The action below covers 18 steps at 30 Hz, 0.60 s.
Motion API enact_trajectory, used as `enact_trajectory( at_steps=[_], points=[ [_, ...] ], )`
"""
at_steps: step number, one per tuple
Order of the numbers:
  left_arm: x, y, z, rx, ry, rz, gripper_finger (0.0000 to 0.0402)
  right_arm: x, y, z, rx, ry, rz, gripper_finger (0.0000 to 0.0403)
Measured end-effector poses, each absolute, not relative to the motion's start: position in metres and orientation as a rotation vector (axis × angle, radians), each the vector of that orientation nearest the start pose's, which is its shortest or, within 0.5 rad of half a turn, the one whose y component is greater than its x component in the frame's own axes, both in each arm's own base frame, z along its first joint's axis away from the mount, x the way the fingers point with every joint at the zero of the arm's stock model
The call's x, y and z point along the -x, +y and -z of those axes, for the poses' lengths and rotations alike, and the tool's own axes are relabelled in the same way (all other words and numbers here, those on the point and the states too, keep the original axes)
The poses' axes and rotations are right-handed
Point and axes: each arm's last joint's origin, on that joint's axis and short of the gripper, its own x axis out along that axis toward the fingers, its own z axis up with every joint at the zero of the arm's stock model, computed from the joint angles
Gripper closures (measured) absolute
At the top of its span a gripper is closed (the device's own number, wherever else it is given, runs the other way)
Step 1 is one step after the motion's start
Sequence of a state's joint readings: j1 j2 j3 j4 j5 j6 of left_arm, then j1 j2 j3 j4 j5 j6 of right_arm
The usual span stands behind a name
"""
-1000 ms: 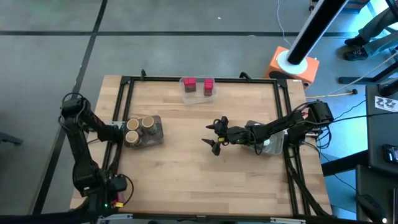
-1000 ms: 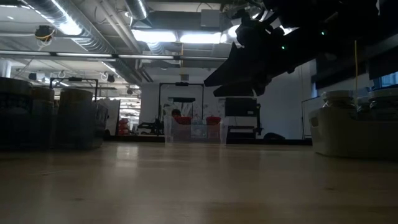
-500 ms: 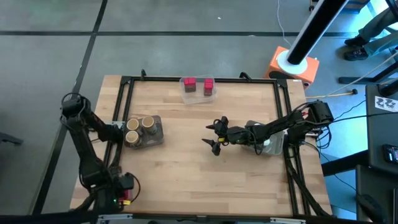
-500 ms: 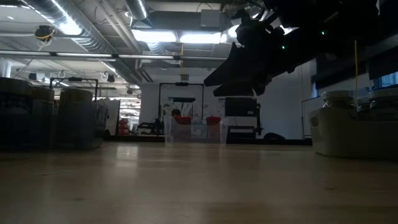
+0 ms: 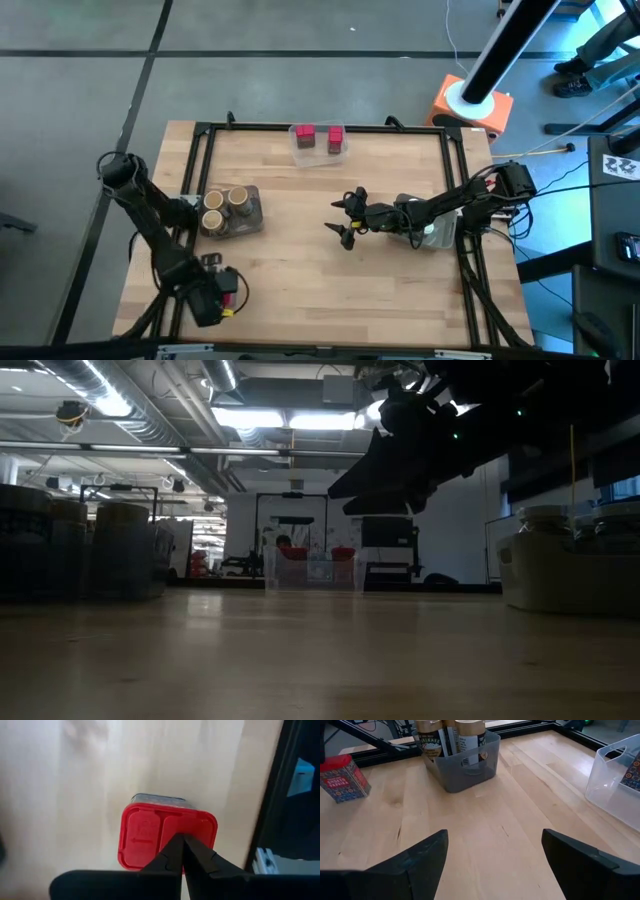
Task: Sort spices by type
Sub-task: Put the red seasoning bottle into the transparent bin
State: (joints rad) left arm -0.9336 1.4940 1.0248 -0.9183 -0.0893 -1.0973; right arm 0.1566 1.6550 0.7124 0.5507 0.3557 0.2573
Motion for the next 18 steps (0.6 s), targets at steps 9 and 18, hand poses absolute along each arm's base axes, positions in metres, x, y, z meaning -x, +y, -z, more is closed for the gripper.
enact_trajectory(
  at_steps=[9, 18],
  points=[
    [-0.189, -0.181, -0.214, 0.080, 1.363, -0.034, 0.0400, -0.320, 0.040, -0.167, -0.154, 0.353, 0.244, 0.0081],
    [-0.214, -0.151, -0.214, -0.033, 1.339, -0.022, 0.0400, -0.320, 0.040, -0.167, -0.153, 0.354, 0.244, 0.0081]
  ],
)
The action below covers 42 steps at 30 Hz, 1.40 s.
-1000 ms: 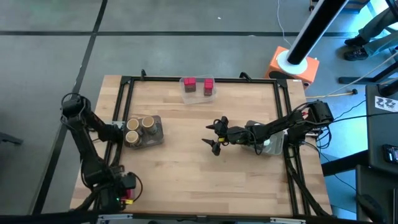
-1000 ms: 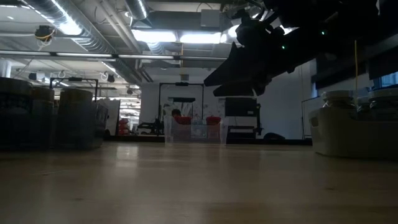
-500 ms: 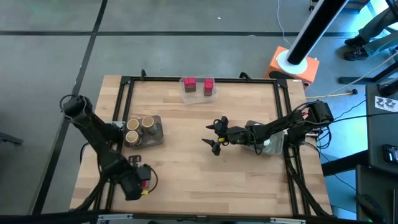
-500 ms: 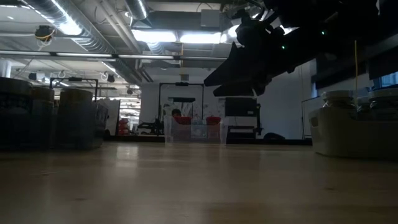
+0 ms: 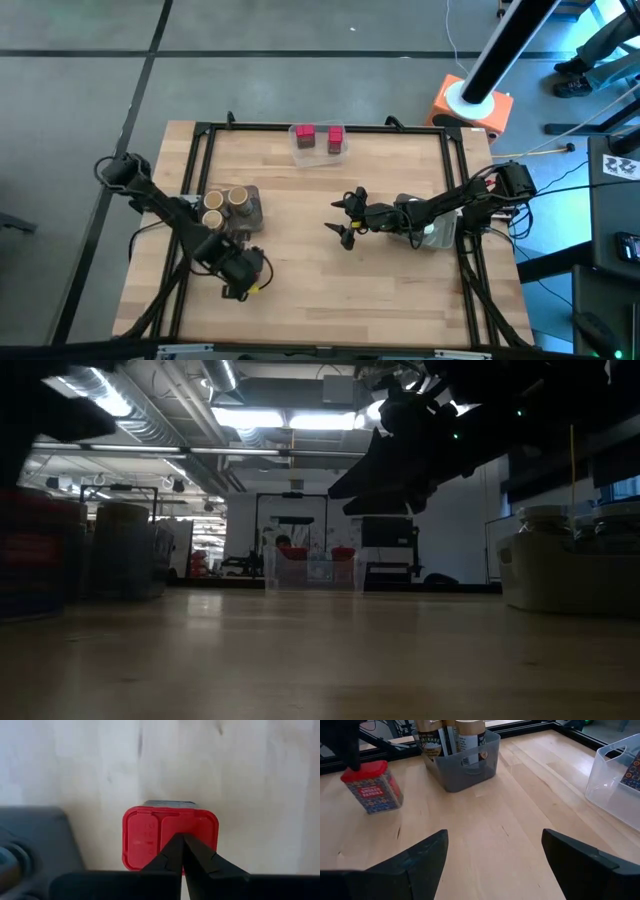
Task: Sort spices by type
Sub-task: Put the red seasoning bottle into the transparent bin
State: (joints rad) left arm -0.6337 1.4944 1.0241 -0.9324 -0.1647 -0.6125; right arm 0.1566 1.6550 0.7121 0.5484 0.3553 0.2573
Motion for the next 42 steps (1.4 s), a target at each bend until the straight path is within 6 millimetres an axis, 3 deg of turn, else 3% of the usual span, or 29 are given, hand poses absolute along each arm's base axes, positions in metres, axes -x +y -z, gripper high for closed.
enact_trajectory(
  at_steps=[22, 27, 33, 37, 42],
  points=[
    [-0.264, -0.066, -0.217, -0.236, 1.254, -0.052, 0.0400, -0.319, 0.040, -0.165, -0.140, 0.383, 0.248, 0.0081],
    [-0.268, -0.066, -0.243, -0.241, 1.201, -0.058, 0.0400, -0.319, 0.040, -0.165, -0.094, 0.388, 0.240, 0.0081],
    [-0.250, -0.068, -0.282, -0.102, 1.113, -0.161, 0.0400, -0.320, 0.040, -0.167, -0.032, 0.388, 0.227, 0.0081],
    [-0.240, -0.073, -0.291, -0.043, 1.079, -0.169, 0.0400, -0.319, 0.039, -0.164, 0.028, 0.430, 0.222, 0.0081],
    [-0.242, -0.072, -0.291, 0.031, 1.070, -0.207, 0.0385, -0.318, 0.028, -0.159, 0.080, 0.497, 0.246, 0.0081]
  ],
)
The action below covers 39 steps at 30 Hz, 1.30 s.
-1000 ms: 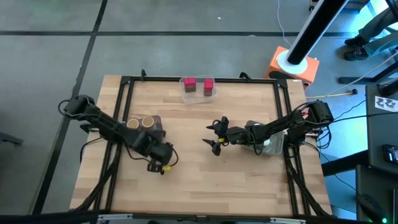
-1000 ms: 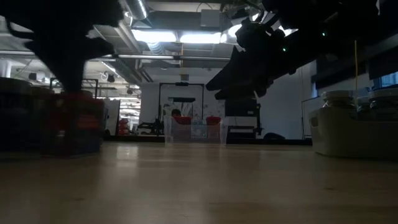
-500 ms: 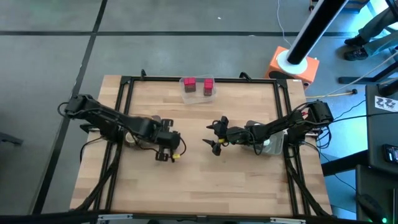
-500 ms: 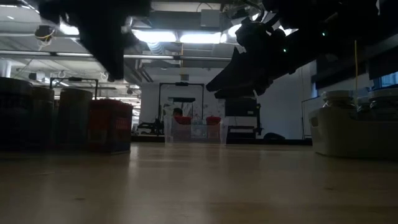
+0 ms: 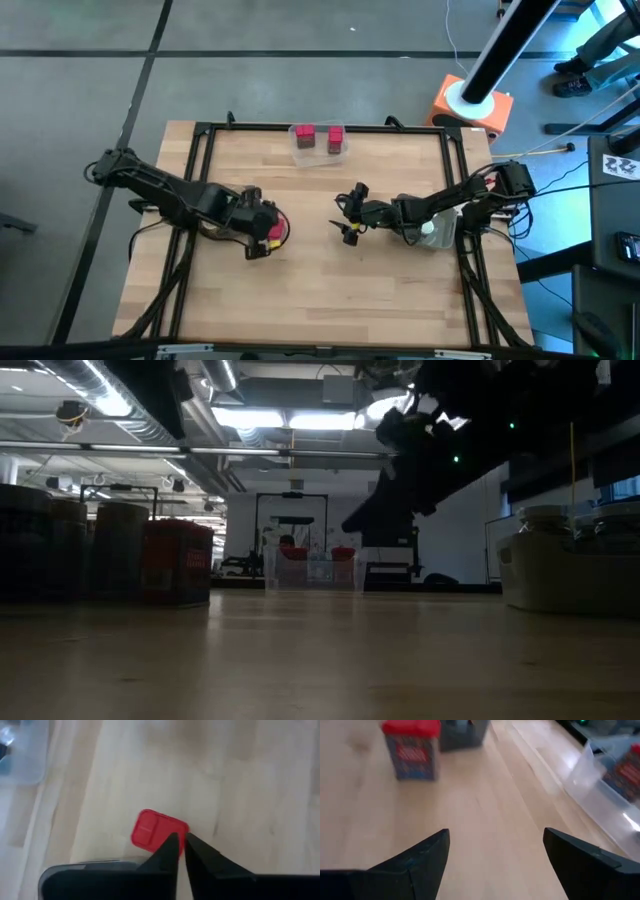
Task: Sort spices by type
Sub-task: Put the red seasoning bottle into the transparent bin
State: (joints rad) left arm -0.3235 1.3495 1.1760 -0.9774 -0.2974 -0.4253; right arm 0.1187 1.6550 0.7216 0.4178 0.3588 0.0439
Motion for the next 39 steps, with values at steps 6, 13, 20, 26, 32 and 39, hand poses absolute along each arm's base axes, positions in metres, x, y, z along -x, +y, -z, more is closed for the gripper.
enact_trajectory(
  at_steps=[6, 13, 20, 26, 32, 39],
  points=[
    [-0.247, -0.055, -0.290, 0.159, 1.061, -0.330, 0.0279, -0.309, 0.019, -0.160, 0.112, 0.594, 0.271, 0.0081],
    [-0.248, -0.046, -0.291, 0.355, 0.977, -0.543, 0.0141, -0.304, 0.019, -0.167, 0.203, 0.620, 0.260, 0.0081],
    [-0.257, -0.048, -0.280, 0.550, 0.925, -0.713, 0.0098, -0.303, 0.019, -0.166, 0.216, 0.633, 0.215, 0.0081],
    [-0.271, -0.053, -0.259, 0.647, 0.950, -0.799, 0.0100, -0.303, 0.020, -0.165, 0.238, 0.647, 0.180, 0.0081],
    [-0.282, -0.058, -0.246, 0.752, 0.958, -0.831, 0.0098, -0.303, 0.020, -0.165, 0.297, 0.653, 0.159, 0.0081],
    [-0.289, -0.062, -0.231, 0.787, 0.978, -0.893, 0.0098, -0.303, 0.020, -0.165, 0.349, 0.659, 0.141, 0.0081]
  ],
)
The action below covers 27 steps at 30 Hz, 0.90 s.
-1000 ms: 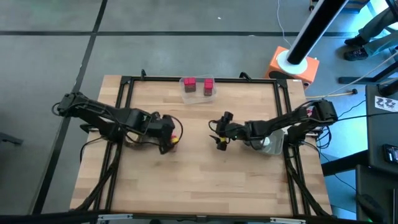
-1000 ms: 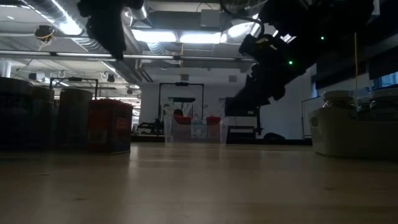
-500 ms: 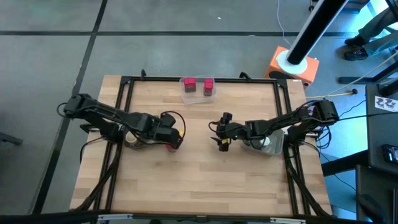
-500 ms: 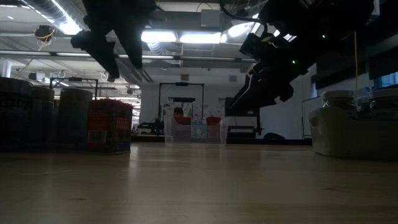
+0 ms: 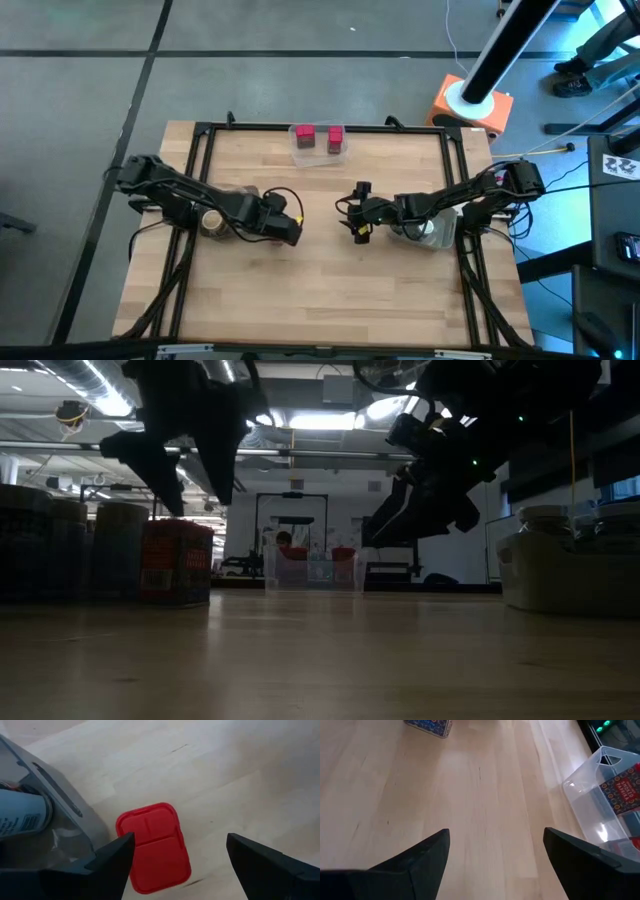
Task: Sort spices by type
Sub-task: Put the red seasoning bottle into the transparent bin
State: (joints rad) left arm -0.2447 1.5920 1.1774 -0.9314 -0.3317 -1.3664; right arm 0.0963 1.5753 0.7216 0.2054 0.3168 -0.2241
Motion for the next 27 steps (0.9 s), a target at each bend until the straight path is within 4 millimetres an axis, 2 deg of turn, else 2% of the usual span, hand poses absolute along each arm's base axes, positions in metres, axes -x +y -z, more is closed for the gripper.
enact_trajectory(
  at_steps=[6, 17, 27],
  points=[
    [-0.292, -0.060, -0.224, 0.804, 0.999, -0.921, 0.0098, -0.303, 0.021, -0.165, 0.362, 0.660, 0.122, 0.0081],
    [-0.287, -0.056, -0.231, 0.843, 1.014, -0.924, 0.0098, -0.303, 0.021, -0.164, 0.369, 0.659, 0.109, 0.0081],
    [-0.291, -0.057, -0.221, 0.817, 1.036, -0.952, 0.0098, -0.303, 0.022, -0.164, 0.354, 0.654, 0.063, 0.0081]
  ],
)
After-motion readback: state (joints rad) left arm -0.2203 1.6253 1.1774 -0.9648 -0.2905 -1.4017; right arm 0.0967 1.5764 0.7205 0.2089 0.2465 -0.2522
